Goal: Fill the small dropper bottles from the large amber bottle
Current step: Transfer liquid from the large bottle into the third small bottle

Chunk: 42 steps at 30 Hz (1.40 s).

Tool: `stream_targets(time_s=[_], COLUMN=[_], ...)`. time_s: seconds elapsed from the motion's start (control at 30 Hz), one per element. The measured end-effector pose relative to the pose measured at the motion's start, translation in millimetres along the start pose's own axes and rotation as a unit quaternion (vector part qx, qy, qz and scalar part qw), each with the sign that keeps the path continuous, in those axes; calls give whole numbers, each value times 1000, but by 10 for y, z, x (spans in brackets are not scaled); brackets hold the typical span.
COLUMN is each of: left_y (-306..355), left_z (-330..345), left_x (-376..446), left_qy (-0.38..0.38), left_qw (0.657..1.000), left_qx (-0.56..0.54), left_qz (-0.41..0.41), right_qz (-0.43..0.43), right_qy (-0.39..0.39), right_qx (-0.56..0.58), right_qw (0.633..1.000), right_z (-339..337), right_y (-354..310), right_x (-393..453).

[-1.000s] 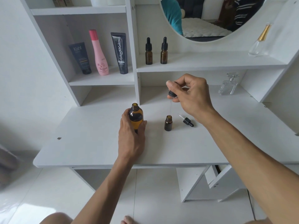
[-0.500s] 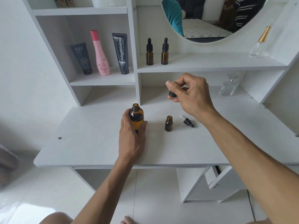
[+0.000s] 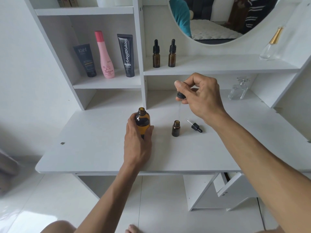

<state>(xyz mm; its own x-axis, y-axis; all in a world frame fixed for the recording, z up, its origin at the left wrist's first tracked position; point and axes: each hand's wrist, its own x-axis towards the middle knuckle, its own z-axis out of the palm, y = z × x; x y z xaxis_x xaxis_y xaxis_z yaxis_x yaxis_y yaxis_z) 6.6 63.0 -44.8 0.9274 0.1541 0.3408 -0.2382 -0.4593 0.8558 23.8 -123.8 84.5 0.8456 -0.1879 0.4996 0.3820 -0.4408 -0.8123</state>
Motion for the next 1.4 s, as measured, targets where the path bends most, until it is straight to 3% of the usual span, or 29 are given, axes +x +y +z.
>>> stream_targets(time_s=[1.13, 1.4], left_y=[33, 60], left_z=[-20, -30], left_x=[-11, -16], left_qy=[-5, -5], left_qw=[1000, 1000], left_qx=[3, 6], left_qz=[-4, -5], right_qz=[32, 20], right_qy=[21, 37], right_qx=[51, 175], right_qw=[998, 984], right_z=[-15, 154], right_y=[-27, -377], right_x=[-26, 12])
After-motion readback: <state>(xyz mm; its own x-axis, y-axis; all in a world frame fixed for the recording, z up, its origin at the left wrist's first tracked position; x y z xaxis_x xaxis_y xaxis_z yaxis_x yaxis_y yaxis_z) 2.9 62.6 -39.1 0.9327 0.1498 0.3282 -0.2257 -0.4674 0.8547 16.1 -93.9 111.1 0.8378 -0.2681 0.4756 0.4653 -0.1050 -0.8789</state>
